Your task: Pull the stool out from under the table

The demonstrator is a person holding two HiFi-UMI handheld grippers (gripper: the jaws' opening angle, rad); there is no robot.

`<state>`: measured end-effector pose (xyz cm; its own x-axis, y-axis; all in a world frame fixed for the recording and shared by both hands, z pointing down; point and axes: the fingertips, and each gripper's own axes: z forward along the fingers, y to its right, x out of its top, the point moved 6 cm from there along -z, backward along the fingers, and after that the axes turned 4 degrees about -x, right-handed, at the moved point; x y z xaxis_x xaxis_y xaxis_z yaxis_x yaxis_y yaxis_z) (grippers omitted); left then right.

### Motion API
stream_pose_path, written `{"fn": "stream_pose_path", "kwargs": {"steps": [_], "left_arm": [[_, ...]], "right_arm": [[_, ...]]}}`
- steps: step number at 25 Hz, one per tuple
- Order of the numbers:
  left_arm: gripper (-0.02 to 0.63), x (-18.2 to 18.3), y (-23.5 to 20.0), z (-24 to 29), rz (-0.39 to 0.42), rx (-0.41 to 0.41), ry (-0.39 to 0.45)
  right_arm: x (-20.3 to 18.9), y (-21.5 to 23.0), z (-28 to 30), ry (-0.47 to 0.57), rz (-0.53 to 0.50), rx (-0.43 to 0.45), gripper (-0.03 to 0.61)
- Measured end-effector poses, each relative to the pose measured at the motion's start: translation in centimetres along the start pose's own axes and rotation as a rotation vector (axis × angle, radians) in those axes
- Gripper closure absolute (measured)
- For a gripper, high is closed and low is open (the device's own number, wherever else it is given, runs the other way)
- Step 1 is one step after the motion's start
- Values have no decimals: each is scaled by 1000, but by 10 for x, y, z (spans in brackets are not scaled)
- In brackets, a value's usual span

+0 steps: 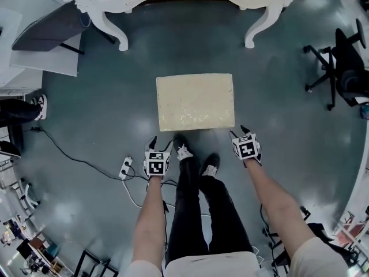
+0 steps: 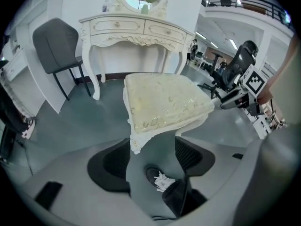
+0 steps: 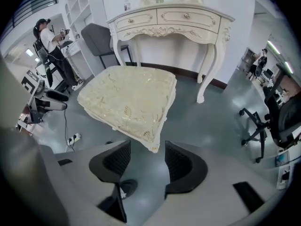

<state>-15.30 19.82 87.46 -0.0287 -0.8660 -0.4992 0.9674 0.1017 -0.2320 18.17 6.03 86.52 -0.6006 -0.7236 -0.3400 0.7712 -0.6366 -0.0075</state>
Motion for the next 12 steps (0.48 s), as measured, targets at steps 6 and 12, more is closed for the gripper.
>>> {"fn": "stream_pose_path", "kwargs": {"steps": [6, 12], "left_arm": [[305, 38, 31, -62, -121, -11, 84], [305, 79, 71, -127, -178, -36, 168]], "right_arm": [[41, -28, -73, 79, 95, 68, 325], [83, -62, -166, 237, 171, 164, 325]]}}
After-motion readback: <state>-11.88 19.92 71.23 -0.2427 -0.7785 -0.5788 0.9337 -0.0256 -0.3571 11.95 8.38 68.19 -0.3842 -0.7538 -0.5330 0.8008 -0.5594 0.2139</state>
